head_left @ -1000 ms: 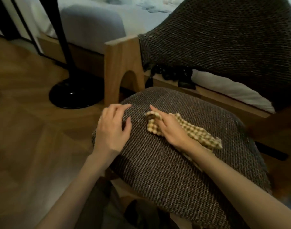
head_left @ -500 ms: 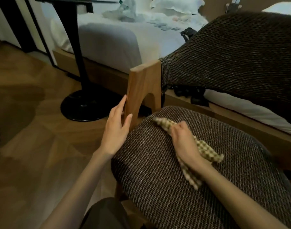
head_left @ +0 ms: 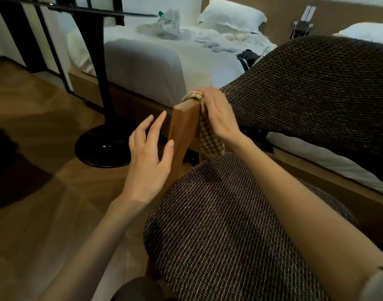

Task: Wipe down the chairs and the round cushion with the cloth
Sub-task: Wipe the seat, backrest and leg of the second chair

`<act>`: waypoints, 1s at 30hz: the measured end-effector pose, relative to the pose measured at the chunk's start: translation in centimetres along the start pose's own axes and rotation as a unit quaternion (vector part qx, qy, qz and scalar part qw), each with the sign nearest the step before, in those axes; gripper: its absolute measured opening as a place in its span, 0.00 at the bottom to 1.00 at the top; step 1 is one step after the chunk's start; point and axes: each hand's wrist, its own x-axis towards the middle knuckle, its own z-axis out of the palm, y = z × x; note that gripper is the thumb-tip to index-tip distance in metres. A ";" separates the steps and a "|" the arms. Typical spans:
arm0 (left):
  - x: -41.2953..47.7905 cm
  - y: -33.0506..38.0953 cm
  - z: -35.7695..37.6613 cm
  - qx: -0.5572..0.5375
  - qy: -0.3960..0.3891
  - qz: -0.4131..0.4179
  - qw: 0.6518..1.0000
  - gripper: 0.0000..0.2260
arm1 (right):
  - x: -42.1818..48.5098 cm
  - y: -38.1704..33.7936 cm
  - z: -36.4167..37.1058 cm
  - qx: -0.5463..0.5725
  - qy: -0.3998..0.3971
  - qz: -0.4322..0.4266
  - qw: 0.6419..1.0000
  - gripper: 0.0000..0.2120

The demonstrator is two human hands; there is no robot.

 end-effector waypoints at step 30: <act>5.2 -0.6 5.4 -0.062 0.054 0.111 0.990 0.21 | -4.2 -1.3 -2.9 0.091 0.050 0.089 0.991 0.18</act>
